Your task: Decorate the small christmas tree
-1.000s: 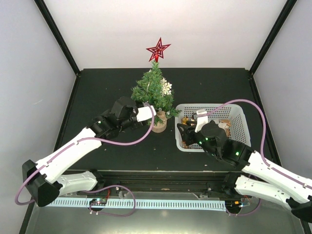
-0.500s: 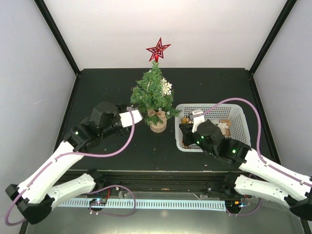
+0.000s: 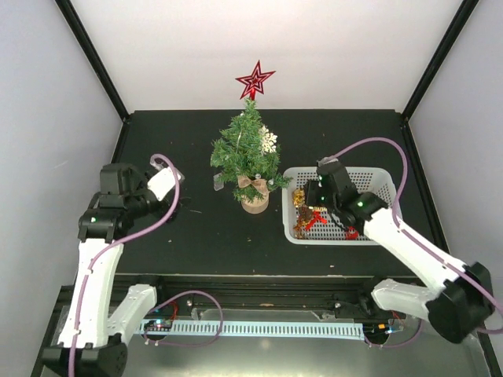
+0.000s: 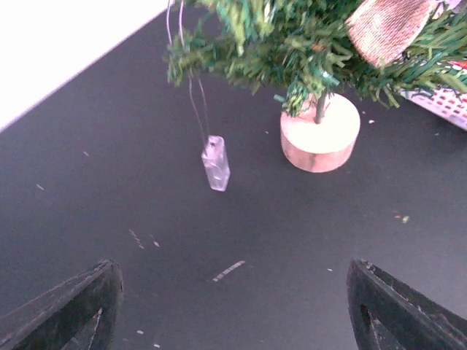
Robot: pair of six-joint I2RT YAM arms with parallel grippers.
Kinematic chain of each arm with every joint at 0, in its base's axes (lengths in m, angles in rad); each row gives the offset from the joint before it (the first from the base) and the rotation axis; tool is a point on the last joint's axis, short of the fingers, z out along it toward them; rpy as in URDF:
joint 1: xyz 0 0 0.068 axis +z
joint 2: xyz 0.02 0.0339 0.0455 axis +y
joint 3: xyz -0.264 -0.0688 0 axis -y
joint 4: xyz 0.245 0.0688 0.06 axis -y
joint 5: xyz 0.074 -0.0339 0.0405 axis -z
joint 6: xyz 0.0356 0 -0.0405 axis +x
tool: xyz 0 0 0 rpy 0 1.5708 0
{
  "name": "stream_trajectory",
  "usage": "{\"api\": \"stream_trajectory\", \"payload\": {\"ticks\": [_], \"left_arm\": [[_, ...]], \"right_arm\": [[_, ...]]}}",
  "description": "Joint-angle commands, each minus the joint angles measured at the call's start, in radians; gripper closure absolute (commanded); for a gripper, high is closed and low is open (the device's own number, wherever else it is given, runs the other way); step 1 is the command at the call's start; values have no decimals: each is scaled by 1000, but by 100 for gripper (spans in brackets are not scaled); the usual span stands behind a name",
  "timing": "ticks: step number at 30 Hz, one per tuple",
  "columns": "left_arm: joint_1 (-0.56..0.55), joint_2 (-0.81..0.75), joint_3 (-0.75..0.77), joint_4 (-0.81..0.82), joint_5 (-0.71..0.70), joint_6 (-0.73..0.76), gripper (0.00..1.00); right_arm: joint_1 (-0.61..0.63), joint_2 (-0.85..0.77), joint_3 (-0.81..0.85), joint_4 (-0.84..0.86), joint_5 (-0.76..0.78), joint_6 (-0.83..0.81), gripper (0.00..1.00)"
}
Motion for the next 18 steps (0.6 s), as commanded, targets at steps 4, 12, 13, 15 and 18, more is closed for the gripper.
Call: {"api": "stream_trajectory", "payload": {"ticks": [4,12,13,15,18], "left_arm": [[217,142,-2,-93,429,-57,17],[222,187,-78,-38,601,-46,16],[222,203,-78,-35,611,-49,16],[221,232,-78,-21,616,-60,16],[222,268,-83,-9,645,-78,16]], "right_arm": [[-246,257,64,-28,-294,17,52],[-252,406,158,-3,-344,-66,56],[-252,414,161,9,-358,-76,57],[-252,438,177,14,-363,-89,59],[-252,496,201,15,-364,-87,61]]}}
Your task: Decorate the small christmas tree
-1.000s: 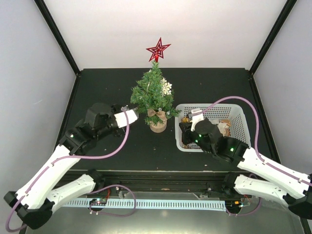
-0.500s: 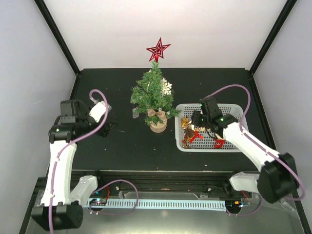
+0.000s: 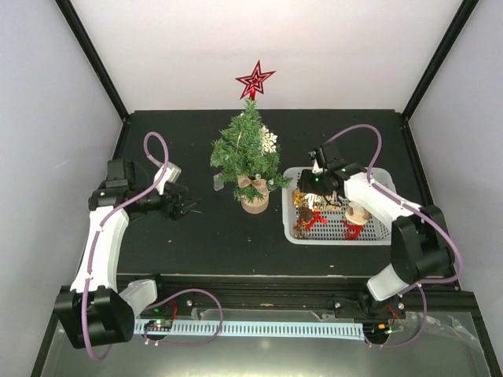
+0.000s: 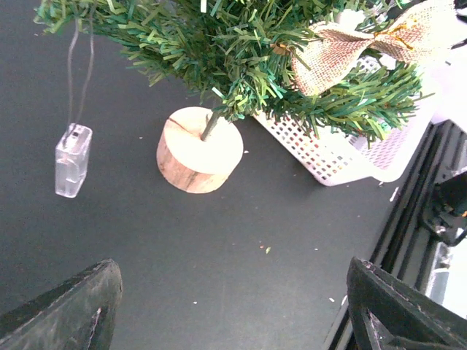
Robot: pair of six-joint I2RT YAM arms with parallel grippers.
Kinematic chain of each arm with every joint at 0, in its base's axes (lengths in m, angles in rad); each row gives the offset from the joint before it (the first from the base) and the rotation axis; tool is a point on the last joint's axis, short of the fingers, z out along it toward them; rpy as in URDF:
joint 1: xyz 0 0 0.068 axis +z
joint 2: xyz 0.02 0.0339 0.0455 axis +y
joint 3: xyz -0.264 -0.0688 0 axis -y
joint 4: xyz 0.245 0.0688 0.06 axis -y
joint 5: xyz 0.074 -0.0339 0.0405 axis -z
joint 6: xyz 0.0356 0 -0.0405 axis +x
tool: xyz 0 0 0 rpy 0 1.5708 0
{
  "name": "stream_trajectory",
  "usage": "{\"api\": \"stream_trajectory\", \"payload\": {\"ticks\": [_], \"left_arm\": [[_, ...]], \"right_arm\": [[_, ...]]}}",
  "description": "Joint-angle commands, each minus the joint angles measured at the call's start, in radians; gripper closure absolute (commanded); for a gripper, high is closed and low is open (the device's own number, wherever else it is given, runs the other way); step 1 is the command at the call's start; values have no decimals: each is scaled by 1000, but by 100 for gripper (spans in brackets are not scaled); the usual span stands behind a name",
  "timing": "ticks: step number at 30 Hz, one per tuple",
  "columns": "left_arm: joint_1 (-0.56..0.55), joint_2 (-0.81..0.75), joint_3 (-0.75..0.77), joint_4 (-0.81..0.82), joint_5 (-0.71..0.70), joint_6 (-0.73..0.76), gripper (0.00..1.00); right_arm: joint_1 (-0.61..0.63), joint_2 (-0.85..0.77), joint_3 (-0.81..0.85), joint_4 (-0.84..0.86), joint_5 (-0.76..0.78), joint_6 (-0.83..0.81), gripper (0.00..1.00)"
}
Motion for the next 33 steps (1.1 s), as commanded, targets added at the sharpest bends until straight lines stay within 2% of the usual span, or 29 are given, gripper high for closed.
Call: {"api": "stream_trajectory", "payload": {"ticks": [1,14,16,22,27,33], "left_arm": [[5,46,-2,25,114,-14,16],[3,74,-8,18,135,-10,16],[3,70,-9,18,135,-9,16],[3,65,-11,17,130,-6,16],[3,60,-16,21,131,-6,16],[4,51,-19,25,129,-6,16]], "right_arm": [[-3,81,43,22,-39,-26,62],[-3,185,53,62,-49,-4,70],[-3,197,52,77,-60,-2,73],[-3,245,57,102,-85,2,92],[-3,236,42,108,-80,-1,99],[-3,161,20,79,-34,-5,99]]}}
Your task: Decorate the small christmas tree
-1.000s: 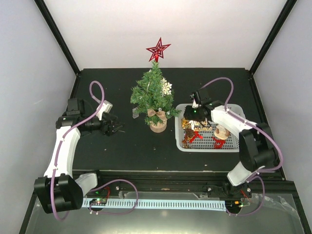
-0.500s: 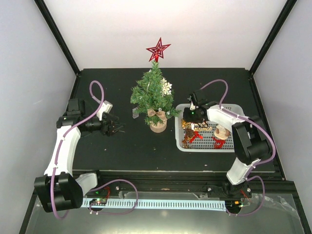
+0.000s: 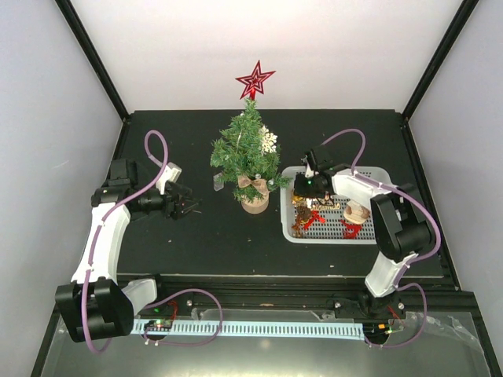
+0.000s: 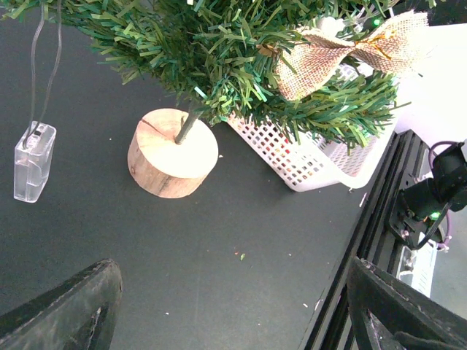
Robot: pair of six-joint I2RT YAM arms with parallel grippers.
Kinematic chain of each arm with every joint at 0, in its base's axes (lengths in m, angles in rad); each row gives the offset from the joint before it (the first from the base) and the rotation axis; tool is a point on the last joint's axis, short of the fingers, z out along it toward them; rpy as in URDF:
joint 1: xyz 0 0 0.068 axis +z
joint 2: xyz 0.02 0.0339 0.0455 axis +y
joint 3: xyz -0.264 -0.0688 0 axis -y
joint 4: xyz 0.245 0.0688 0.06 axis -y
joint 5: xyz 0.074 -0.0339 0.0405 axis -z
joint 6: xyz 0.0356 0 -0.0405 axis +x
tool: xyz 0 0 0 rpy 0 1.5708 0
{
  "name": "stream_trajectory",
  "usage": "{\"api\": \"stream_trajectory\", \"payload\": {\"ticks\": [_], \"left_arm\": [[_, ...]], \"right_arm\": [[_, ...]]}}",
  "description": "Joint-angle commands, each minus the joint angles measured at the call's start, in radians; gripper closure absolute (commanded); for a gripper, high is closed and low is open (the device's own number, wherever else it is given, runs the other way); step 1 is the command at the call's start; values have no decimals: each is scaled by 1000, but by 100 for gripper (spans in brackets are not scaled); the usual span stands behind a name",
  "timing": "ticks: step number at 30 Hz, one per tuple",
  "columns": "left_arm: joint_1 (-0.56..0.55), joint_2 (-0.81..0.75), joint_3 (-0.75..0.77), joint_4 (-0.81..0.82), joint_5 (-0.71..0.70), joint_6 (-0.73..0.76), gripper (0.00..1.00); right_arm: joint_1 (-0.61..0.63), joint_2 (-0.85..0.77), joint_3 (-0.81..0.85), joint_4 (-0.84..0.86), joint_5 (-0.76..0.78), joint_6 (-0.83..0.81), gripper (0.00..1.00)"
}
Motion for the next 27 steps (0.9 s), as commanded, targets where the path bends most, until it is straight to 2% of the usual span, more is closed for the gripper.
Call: {"api": "stream_trajectory", "payload": {"ticks": [1,15,19,27], "left_arm": [[3,-18,-4,19,32,1,16],[3,-53,-16,39,15,-16,16],[4,-63,-26,50,11,-22,16],[3,-75,-34,61,7,-28,16]], "right_arm": [[-2,-89,-20,-22,33,-4,99],[0,-475,-16,-236,121,-27,99],[23,-603,8,-273,191,-40,99],[79,-709,139,-287,7,-87,99]]}}
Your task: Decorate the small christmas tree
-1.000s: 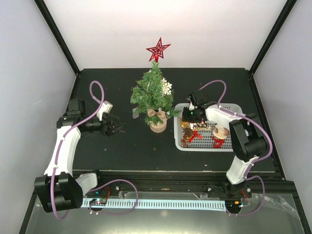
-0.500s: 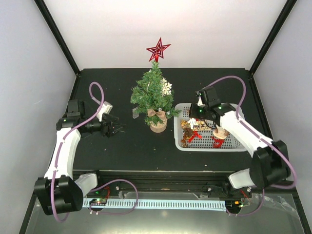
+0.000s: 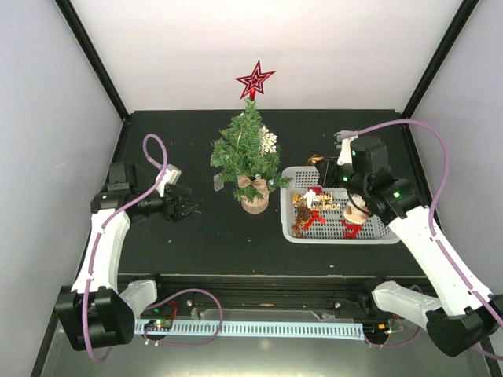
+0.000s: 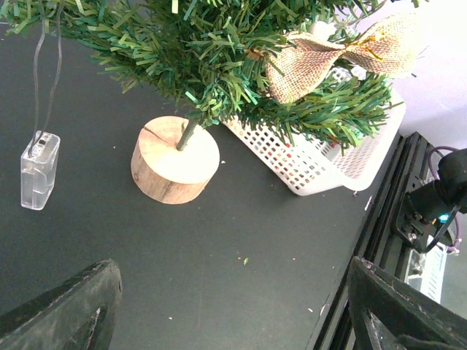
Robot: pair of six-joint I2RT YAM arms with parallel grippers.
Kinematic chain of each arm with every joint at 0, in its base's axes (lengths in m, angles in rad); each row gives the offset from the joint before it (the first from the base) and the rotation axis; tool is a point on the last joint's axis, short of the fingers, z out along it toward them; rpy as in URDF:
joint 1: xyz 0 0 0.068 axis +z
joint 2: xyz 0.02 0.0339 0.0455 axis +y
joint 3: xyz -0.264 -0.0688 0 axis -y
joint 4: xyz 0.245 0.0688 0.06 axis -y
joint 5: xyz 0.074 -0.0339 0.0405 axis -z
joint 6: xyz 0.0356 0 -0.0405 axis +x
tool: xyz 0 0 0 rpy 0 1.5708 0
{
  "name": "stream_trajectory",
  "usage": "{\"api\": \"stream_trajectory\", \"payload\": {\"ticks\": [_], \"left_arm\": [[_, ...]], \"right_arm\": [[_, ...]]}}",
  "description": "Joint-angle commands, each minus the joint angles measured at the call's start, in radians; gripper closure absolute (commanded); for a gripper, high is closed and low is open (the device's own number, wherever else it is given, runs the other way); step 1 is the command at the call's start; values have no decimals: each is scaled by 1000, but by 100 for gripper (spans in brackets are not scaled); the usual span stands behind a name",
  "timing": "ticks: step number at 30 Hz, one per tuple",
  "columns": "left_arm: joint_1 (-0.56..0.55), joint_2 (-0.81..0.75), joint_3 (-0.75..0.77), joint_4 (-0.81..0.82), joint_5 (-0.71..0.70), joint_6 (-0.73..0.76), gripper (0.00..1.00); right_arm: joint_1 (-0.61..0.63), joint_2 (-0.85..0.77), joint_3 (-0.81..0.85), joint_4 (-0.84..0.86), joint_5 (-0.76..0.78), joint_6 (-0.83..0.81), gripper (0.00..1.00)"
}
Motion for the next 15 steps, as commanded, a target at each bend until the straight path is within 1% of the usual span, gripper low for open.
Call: {"api": "stream_trajectory", "payload": {"ticks": [1,5,10,13,15], "left_arm": [[3,-26,-3,24,9,-6,16],[4,-37,-5,26,9,-7,16],[4,-47,-7,27,7,-6,16],[3,-49,-8,30,8,-6,16],[3,-51,-10,30,10,-6,16]], "right_arm": [[55,-33,82,-5,-114,-50,99],[150,-37,130,23,-161,-83,99],[240,-27,165,52,-207,-108,99],[270,-23,177,70,-203,-110,99],[282,-13,196,71,-174,-107,99]]}}
